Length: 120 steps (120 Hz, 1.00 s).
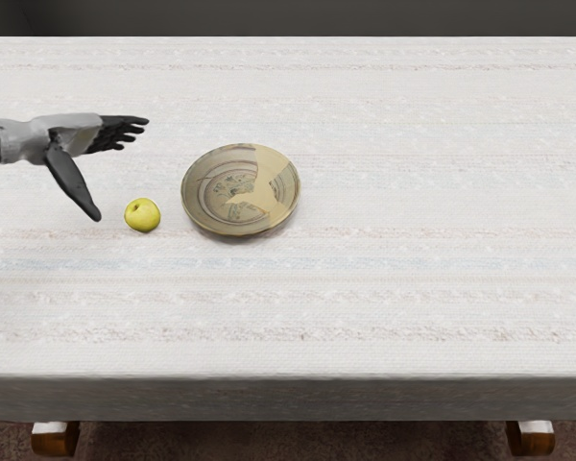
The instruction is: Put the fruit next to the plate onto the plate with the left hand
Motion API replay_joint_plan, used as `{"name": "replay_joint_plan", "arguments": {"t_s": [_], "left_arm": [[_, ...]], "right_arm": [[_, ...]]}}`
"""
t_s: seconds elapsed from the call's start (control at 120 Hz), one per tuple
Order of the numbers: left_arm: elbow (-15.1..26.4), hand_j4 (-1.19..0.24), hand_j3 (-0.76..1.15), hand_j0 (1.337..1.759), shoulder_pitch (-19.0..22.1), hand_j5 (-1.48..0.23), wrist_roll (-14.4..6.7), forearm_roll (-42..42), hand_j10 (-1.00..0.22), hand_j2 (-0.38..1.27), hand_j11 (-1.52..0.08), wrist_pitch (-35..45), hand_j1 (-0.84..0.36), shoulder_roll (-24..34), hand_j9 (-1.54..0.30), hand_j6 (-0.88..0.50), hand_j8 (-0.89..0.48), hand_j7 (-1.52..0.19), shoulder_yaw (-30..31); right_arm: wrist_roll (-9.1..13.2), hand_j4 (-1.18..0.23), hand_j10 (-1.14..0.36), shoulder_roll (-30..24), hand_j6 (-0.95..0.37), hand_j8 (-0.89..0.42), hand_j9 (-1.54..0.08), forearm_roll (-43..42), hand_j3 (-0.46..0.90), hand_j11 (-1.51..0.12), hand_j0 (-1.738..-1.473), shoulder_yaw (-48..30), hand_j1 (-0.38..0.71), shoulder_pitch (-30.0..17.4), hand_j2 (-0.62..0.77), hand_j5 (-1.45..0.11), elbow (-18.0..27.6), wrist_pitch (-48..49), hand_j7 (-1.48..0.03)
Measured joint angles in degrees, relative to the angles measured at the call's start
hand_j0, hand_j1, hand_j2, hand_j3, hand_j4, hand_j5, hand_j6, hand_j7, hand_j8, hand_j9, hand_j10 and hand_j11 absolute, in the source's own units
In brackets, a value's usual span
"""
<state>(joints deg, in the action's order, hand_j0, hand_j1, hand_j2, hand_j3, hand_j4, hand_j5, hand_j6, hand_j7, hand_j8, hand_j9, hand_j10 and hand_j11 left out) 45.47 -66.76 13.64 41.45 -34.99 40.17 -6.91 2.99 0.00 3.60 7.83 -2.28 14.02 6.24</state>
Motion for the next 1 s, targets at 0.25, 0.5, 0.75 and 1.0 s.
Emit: {"name": "replay_joint_plan", "arguments": {"t_s": [0.25,0.5,0.75,1.0], "left_arm": [[0.1,0.00,0.00,1.658,-1.0,0.00,-5.9,-0.7,0.00,0.00,0.00,0.0,0.35,-0.1,0.00,0.00,0.00,0.00,-0.3],[1.1,0.00,0.00,1.658,-6.9,0.00,-31.2,-1.6,0.00,0.00,0.00,0.0,0.35,-1.3,0.00,0.00,0.00,0.00,-0.8],[16.6,0.00,0.00,1.658,-8.7,0.00,-47.0,0.0,0.00,0.00,0.00,0.5,0.35,-1.8,0.00,0.00,0.00,0.00,-0.8],[23.0,0.00,0.00,1.658,-7.8,0.00,-48.5,10.2,0.00,0.00,0.00,15.7,0.35,-5.8,0.00,0.00,0.00,0.00,-0.5]], "right_arm": [[0.0,-0.01,-0.01,0.0,-0.01,-0.01,-0.02,0.0,0.00,-0.02,-1.658,0.0,-0.33,0.2,0.00,-0.02,0.0,0.0,-0.02],[0.0,-0.01,-0.01,0.0,-0.01,-0.01,-0.02,-0.1,0.00,-0.02,-1.658,0.0,-0.33,0.4,0.00,-0.02,0.2,0.1,-0.02],[0.0,-0.01,-0.01,0.0,-0.01,-0.01,-0.02,-0.1,0.00,-0.02,-1.658,-0.1,-0.33,0.4,0.00,-0.02,0.2,0.1,-0.02],[0.0,-0.01,-0.01,0.0,-0.01,-0.01,-0.02,-0.1,0.00,-0.02,-1.658,-0.1,-0.33,0.5,0.00,-0.02,0.2,0.1,-0.02]]}}
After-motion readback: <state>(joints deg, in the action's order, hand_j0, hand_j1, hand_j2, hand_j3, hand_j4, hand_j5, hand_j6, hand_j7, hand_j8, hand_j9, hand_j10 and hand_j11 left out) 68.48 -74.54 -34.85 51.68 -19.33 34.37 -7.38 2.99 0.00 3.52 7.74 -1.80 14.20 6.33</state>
